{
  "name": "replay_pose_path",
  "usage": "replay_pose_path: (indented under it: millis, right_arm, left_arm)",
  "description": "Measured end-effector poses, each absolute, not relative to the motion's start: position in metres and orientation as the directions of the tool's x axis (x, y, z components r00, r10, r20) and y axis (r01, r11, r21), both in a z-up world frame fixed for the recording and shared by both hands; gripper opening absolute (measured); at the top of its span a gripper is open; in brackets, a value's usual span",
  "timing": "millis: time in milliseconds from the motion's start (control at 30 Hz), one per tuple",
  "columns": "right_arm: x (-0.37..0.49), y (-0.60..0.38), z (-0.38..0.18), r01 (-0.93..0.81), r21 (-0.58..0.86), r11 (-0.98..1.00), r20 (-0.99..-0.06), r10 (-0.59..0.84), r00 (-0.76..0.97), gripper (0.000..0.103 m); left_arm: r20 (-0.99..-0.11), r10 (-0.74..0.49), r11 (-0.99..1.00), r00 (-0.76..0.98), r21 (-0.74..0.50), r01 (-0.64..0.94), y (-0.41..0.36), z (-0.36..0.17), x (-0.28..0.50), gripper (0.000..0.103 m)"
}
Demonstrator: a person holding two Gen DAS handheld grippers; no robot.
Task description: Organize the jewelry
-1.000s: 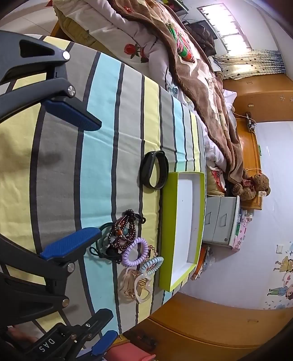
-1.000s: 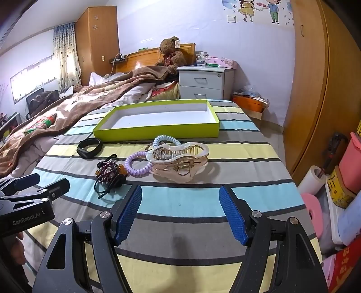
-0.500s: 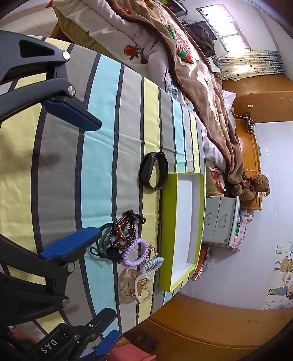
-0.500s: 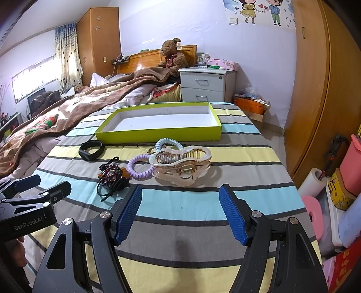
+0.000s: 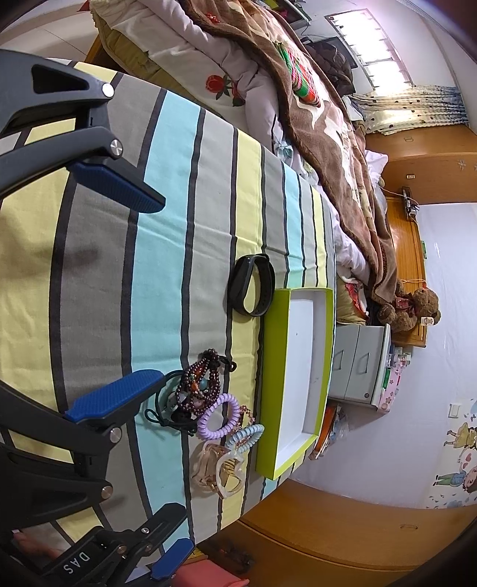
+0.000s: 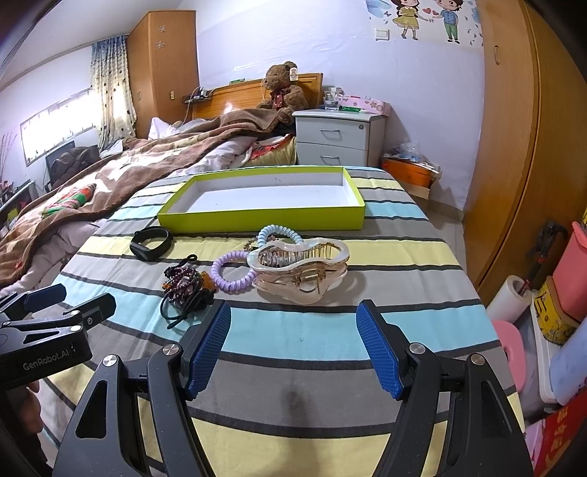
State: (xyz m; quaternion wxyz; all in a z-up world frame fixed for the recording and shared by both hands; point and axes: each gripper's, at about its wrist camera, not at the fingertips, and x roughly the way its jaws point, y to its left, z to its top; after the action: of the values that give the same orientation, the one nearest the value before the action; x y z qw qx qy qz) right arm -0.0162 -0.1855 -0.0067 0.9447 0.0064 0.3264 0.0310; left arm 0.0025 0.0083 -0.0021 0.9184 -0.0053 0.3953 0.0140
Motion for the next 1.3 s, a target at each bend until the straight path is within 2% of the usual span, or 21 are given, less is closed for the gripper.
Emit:
replay_pose_path:
  millis: [1300]
  right_arm:
    - [-0.0153, -0.1836, -0.0088, -0.056, 0.028, 0.998, -0.620, 0.061, 0.782, 0.071]
  left_arm:
    - [-0.726, 0.021, 1.000, 0.687, -0.001, -0.031, 0.0127, -0.0033, 0.0015, 0.089]
